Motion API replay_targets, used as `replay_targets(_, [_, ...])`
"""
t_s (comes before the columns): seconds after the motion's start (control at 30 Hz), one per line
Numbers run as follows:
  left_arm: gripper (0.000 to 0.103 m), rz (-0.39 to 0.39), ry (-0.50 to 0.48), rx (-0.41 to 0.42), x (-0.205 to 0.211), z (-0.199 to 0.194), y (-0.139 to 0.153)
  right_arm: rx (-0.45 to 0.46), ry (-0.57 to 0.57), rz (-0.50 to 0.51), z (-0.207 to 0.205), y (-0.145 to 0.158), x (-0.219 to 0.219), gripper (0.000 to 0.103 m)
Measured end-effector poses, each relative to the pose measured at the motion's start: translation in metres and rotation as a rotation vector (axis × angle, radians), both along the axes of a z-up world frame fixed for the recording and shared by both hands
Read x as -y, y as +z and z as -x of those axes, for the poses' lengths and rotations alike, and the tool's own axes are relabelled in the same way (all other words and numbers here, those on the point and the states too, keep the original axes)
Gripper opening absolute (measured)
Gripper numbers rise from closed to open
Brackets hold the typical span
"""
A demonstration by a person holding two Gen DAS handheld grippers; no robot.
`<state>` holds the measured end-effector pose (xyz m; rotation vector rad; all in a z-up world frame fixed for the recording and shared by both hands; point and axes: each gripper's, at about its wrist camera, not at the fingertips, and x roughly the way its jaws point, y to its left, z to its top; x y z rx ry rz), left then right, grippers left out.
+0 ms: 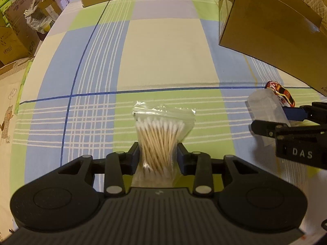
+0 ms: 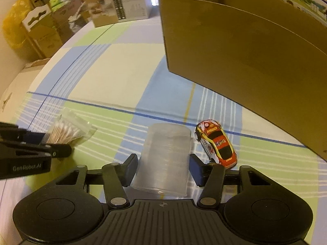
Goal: Organize objects
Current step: 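Grasp the cotton swab bag with the left tool while the right tool grasps the clear cup, then lift and carry the swab bag and clear cup over the cardboard box with both tools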
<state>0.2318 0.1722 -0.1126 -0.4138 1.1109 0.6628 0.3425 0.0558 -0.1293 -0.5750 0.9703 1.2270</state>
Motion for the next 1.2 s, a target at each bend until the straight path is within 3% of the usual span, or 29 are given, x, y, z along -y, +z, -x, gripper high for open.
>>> replay_targets(0.3, [0.033,-0.004,-0.009,-0.009,0.004,-0.002,0.001,-0.006,0.036,-0.013,-0.001,0.0,0.031,0.05])
replay_targets(0.87, [0.032,0.015,-0.186,-0.013,0.07,-0.013,0.001,-0.012,-0.079,0.013,-0.022,0.007,0.109,0.05])
replay_targets(1.2, [0.029,0.026,-0.257,-0.014,0.096,-0.014,0.001,-0.01,-0.127,0.029,-0.023,0.01,0.132,0.05])
